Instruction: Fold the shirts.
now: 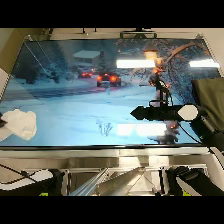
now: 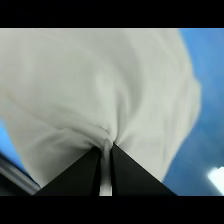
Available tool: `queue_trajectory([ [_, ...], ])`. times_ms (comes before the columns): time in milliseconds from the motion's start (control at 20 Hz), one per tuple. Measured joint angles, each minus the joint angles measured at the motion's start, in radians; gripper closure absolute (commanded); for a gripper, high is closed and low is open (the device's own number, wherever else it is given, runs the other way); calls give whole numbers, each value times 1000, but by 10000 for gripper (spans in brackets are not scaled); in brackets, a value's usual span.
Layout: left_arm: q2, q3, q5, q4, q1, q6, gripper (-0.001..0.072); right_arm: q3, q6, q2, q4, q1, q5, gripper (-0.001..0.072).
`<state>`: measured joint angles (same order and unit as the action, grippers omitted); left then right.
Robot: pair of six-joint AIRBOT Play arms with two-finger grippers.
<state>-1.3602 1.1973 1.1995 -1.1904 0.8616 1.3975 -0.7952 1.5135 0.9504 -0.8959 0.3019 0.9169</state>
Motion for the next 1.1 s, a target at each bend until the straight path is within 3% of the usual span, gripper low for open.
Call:
queue_trajectory([
  [250,84,79,53,344,-364,-54,690,0,0,0,-13,0,-3,256],
  [400,98,82,-5,416,-658,-73,691,0,-8,0,-21,0,-3,256],
  [600,53,77,-93,413,-920,-79,689,0,-19,0,-27,0,2,255],
  [650,35,77,-105,412,-962,-79,586,0,-19,0,-27,0,5,254],
  [750,4,77,-108,408,-1017,-79,13,0,-21,0,-27,0,5,253],
  [1100,-26,44,37,273,-965,-47,-4,-11,-47,40,-56,-66,-22,254],
])
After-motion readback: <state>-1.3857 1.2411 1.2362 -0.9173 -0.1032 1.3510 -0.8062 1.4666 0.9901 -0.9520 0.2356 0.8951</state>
